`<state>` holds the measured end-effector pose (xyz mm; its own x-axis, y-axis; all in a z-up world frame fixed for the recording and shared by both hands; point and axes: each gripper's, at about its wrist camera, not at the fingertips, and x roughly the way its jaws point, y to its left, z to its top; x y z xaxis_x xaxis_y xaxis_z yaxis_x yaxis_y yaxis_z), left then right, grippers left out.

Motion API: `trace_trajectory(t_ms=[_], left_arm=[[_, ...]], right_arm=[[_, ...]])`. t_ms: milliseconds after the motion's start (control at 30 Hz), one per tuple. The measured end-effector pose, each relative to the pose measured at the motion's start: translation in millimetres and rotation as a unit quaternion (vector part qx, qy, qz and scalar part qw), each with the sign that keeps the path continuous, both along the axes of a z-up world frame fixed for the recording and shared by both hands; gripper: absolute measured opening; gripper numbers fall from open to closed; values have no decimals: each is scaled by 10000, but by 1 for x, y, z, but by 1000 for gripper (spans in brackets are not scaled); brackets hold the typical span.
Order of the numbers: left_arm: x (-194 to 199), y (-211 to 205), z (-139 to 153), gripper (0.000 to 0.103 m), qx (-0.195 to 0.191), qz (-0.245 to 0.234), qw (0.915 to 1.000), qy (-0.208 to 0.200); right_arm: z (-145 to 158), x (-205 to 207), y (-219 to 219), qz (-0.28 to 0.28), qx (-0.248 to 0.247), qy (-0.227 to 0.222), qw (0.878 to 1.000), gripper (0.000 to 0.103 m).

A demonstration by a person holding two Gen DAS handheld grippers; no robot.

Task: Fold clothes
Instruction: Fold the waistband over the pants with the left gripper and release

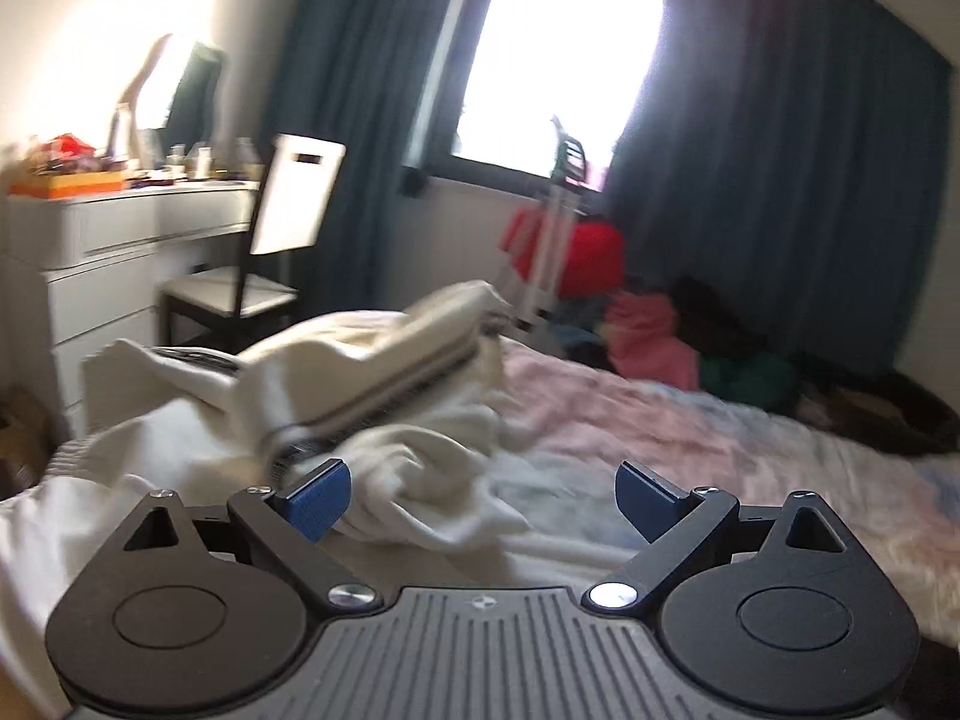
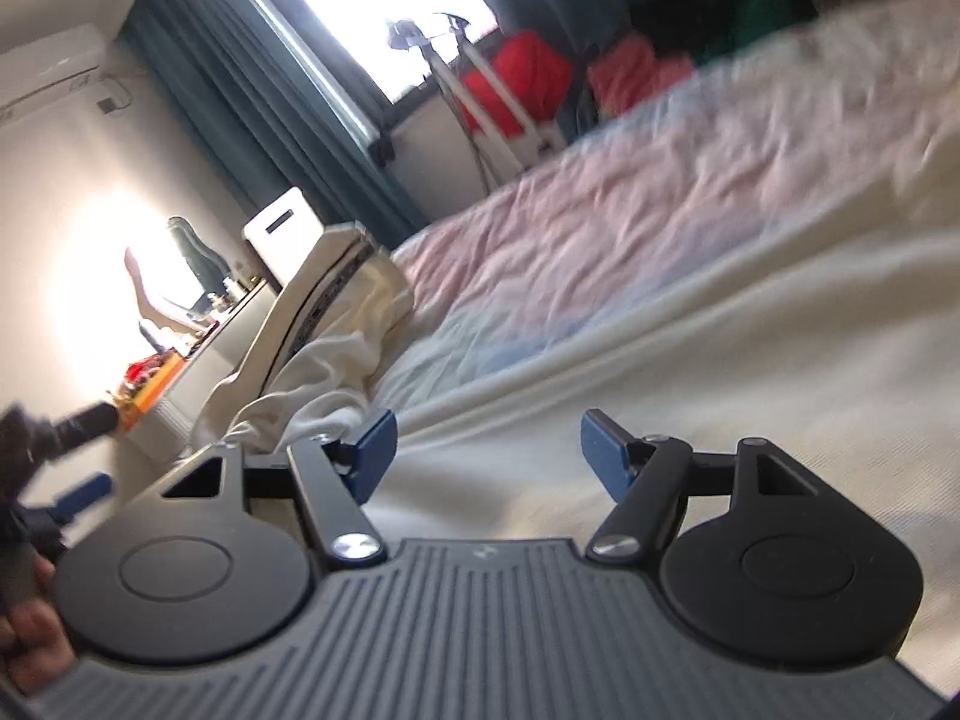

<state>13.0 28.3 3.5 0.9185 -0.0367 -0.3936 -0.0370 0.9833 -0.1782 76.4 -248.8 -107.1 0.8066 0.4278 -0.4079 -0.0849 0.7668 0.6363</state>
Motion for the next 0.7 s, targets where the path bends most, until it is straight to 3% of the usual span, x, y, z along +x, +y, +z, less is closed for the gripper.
trace_trajectory(t_ms=[167, 233, 333, 400, 533, 633, 700], left_arm=[[12, 11, -19, 96, -91, -49, 9998, 168], [20, 23, -23, 96, -231, 1, 9996, 155], [37, 46, -31, 98, -108, 227, 9997, -17], [46, 55, -39, 98, -55, 402, 9992, -22], [71, 77, -60, 98, -517, 526, 9971, 195], [86, 87, -75, 98, -823, 573, 9944, 345], [95, 89, -85, 98, -945, 545, 9927, 517]], right_arm=[[-2, 50, 22, 122, 625, 217, 9977, 70], [-5, 86, 39, 230, 1055, 266, 9938, 67], [-11, 149, 74, 265, 1500, 407, 9875, 59], [-17, 190, 98, 234, 1553, 527, 9862, 58], [-36, 267, 138, 146, 1756, 845, 9807, 57], [-50, 302, 154, 170, 1843, 917, 9784, 55], [-55, 319, 162, 232, 1865, 910, 9780, 41]])
